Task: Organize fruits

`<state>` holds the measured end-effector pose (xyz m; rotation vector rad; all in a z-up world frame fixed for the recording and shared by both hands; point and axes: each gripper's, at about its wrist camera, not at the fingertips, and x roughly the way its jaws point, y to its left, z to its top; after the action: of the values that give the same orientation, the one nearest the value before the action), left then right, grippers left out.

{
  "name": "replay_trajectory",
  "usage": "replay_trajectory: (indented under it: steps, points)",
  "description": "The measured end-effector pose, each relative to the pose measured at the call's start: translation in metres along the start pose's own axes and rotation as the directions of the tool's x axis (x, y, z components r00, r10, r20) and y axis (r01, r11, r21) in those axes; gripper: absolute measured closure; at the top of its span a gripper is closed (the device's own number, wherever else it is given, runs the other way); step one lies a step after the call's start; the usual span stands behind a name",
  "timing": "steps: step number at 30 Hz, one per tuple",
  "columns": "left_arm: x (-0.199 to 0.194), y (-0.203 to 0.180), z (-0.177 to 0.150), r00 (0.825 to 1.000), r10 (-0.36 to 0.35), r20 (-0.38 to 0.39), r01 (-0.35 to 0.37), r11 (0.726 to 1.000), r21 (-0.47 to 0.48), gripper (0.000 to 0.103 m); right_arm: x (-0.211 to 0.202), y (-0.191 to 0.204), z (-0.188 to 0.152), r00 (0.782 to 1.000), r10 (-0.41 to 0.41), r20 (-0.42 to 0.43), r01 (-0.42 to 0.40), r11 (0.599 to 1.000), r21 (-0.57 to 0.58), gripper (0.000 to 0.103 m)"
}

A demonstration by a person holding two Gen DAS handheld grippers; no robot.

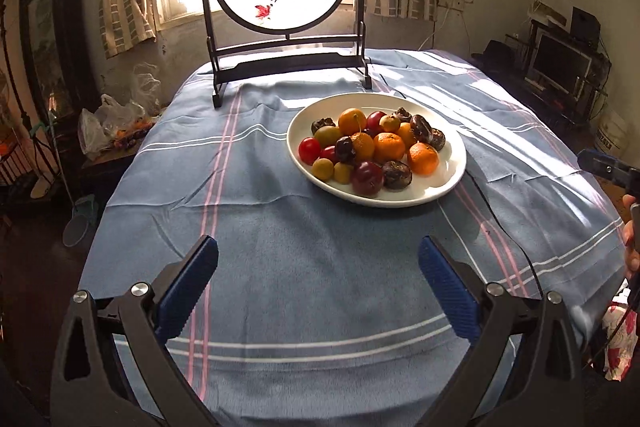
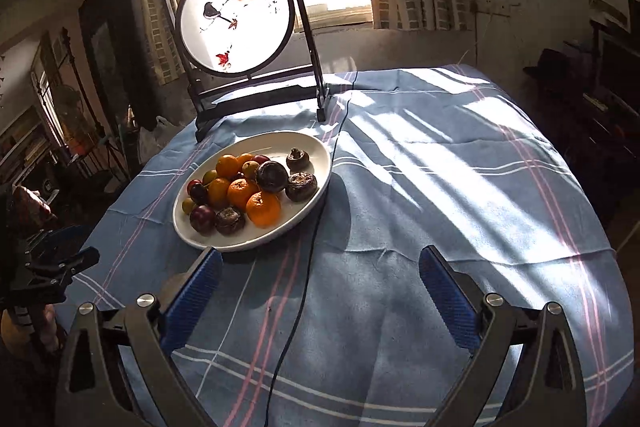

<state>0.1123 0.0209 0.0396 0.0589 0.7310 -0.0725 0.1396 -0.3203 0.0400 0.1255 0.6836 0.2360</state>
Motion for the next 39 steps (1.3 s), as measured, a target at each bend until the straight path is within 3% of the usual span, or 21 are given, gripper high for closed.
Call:
replay_trajectory:
  steps: [6, 12, 20, 39]
  points:
    - [-0.06, 0.002, -0.032, 0.993, 0.086, 0.078, -0.084, 0.996, -0.027, 0.005, -0.055, -0.014, -0.039, 0.999, 0.024, 0.033, -0.027, 0.997, 0.072, 0.004]
    - [-0.088, 0.0, -0.048, 0.99, 0.094, 0.104, -0.088, 0.994, -0.06, 0.005, -0.097, -0.001, -0.062, 0.998, 0.012, 0.067, -0.015, 0.999, 0.034, 0.004]
    - [-0.112, -0.004, -0.051, 0.985, 0.1, 0.139, -0.088, 0.992, -0.09, 0.005, -0.136, 0.002, -0.07, 0.993, -0.023, 0.119, 0.024, 1.0, -0.003, 0.004]
    - [-0.117, -0.013, -0.05, 0.98, 0.13, 0.15, -0.122, 0.991, -0.059, 0.005, -0.131, 0.01, -0.078, 0.996, -0.027, 0.08, 0.03, 0.999, -0.039, 0.004]
